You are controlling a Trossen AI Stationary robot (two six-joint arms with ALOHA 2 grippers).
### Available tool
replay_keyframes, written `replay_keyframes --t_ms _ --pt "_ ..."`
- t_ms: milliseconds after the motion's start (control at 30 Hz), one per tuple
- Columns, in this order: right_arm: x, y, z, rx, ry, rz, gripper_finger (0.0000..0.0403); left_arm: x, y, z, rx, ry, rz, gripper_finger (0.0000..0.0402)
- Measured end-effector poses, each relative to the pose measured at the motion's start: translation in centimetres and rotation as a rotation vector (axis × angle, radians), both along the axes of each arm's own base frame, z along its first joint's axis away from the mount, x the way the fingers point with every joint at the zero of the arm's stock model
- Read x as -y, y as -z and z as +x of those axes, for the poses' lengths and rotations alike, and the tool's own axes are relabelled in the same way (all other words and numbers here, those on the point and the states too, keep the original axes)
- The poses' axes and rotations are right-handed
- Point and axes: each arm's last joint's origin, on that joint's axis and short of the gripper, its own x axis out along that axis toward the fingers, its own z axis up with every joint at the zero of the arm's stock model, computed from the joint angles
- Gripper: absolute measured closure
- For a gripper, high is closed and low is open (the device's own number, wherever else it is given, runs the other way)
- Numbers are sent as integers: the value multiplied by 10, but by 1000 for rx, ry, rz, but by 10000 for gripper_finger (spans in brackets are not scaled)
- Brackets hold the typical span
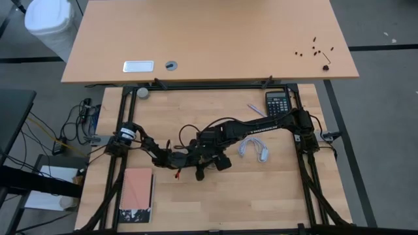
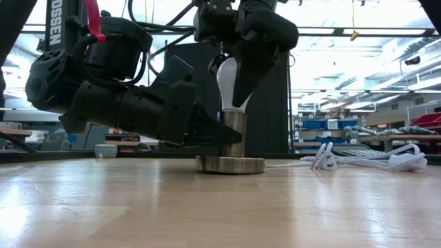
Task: Screw lightbulb
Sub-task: Insert the lightbulb on the lamp
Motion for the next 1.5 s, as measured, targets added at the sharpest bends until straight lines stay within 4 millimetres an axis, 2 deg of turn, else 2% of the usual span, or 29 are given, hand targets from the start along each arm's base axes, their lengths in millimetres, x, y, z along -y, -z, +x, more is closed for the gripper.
replay_keyframes --t_ms 633,1000,1300,1500 --pt "0 0 0 -26 318 77 135 0 0 0 6 -6 -6 208" --pt "-9 0 0 -28 471 126 134 2 -4 10 5 -5 0 208" --pt "-8 1 -3 -70 590 149 137 2 -5 11 3 -10 -2 208" --pt "-7 1 -4 -74 740 145 137 2 -4 11 8 -28 -21 208"
